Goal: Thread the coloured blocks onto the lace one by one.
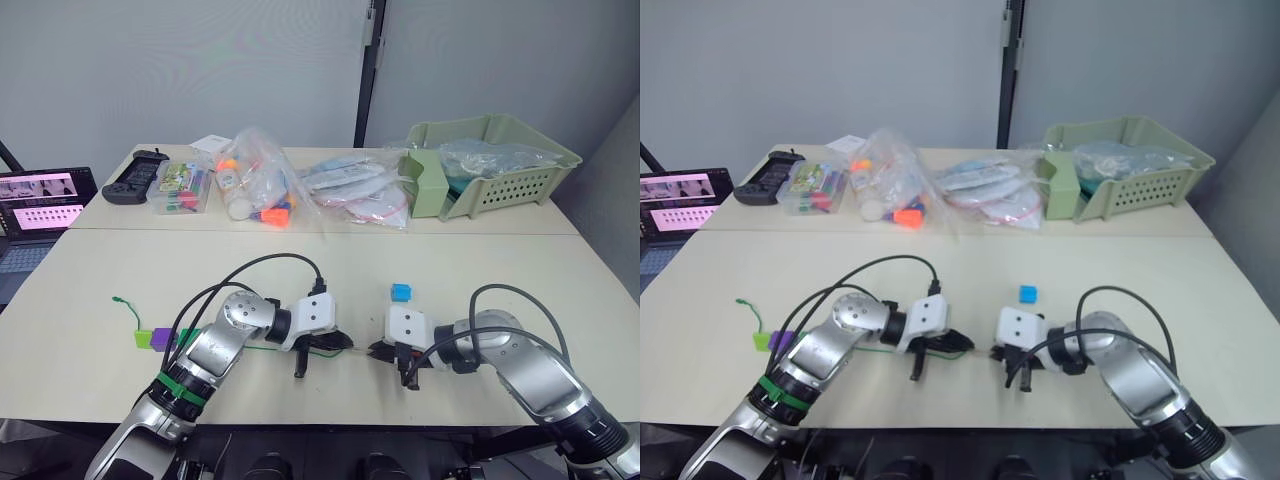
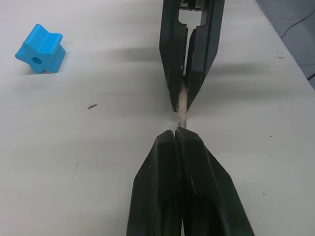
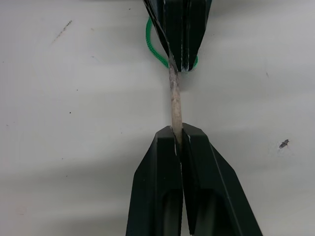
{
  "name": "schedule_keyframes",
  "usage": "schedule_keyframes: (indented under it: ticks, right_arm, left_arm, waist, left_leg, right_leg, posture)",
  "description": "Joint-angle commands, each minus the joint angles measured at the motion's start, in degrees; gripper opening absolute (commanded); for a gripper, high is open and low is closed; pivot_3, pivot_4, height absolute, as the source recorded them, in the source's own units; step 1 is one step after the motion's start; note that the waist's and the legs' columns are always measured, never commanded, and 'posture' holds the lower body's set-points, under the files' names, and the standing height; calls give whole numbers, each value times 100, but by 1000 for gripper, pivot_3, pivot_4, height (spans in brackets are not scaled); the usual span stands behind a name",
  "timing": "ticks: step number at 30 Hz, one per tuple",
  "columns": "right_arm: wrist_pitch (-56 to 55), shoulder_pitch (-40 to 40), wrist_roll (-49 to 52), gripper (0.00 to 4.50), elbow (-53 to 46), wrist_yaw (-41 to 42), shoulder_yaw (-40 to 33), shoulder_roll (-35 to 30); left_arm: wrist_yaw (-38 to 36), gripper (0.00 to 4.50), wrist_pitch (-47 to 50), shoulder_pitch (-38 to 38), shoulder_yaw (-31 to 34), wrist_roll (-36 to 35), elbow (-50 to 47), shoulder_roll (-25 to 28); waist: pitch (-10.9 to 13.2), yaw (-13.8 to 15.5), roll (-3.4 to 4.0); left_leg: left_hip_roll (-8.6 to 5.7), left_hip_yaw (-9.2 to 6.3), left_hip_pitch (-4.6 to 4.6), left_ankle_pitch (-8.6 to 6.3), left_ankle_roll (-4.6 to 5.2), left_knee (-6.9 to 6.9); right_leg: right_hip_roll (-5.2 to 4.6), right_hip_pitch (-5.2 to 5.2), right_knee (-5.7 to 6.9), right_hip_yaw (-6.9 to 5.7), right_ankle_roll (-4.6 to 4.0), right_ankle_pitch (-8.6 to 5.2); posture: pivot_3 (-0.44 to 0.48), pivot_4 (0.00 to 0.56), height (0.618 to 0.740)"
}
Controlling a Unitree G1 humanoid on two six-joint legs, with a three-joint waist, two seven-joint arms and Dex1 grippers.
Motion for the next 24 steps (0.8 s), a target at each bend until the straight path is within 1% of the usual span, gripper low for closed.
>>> schedule_keyframes:
  ticks: [1, 11, 12, 13, 14, 16, 24]
  right_arm:
    - [4, -26, 53, 0, -210, -4, -79, 9]
    - [1, 10, 35, 0, -210, -12, -80, -12]
    - [3, 16, 36, 0, -215, -11, -82, -16]
    - [1, 18, 35, 0, -212, -8, -84, -22]
    - [4, 23, 38, 0, -213, -5, -88, -26]
    - [6, 36, 36, 0, -223, -3, -92, -32]
    - [58, 77, 43, 0, -297, -14, -127, -58]
  left_arm:
    - [7, 26, -6, -111, -8, 1, -141, 10]
    - [-199, 26, 24, -248, 175, -275, -319, 69]
    - [-221, 550, 11, -277, 132, -206, -341, 124]
    - [-178, 791, -29, -316, 57, -60, -335, 170]
    - [-182, 1199, -55, -346, -38, 53, -338, 216]
    - [-161, 1825, -71, -373, -168, 179, -322, 235]
    - [-154, 1825, -4, -315, -318, 224, -260, 195]
  waist:
    - [0, 0, 0]
    - [0, 0, 0]
    - [0, 0, 0]
    - [0, -2, 0]
    - [0, 0, 0]
    - [0, 1, 0]
    - [0, -1, 0]
  left_leg:
    - [0, 0, 0, 0, 0, 0]
    - [0, 0, 0, 0, 0, 0]
    - [0, 0, 0, 0, 0, 0]
    - [0, 0, 0, 0, 0, 0]
    - [0, 0, 0, 0, 0, 0]
    - [-1, 0, 0, 0, 0, 0]
    - [-2, 0, 0, 0, 0, 0]
  right_leg:
    - [0, 0, 0, 0, 0, 0]
    - [0, 0, 0, 0, 0, 0]
    - [0, 0, 0, 0, 0, 0]
    - [0, 0, 0, 0, 0, 0]
    - [0, 0, 0, 0, 0, 0]
    - [0, 0, 0, 0, 0, 0]
    - [-1, 1, -2, 0, 0, 0]
  posture:
    - [0, 150, 740]
    - [0, 150, 740]
    - [0, 150, 740]
    - [0, 150, 740]
    - [0, 150, 740]
    - [0, 150, 740]
    - [0, 150, 740]
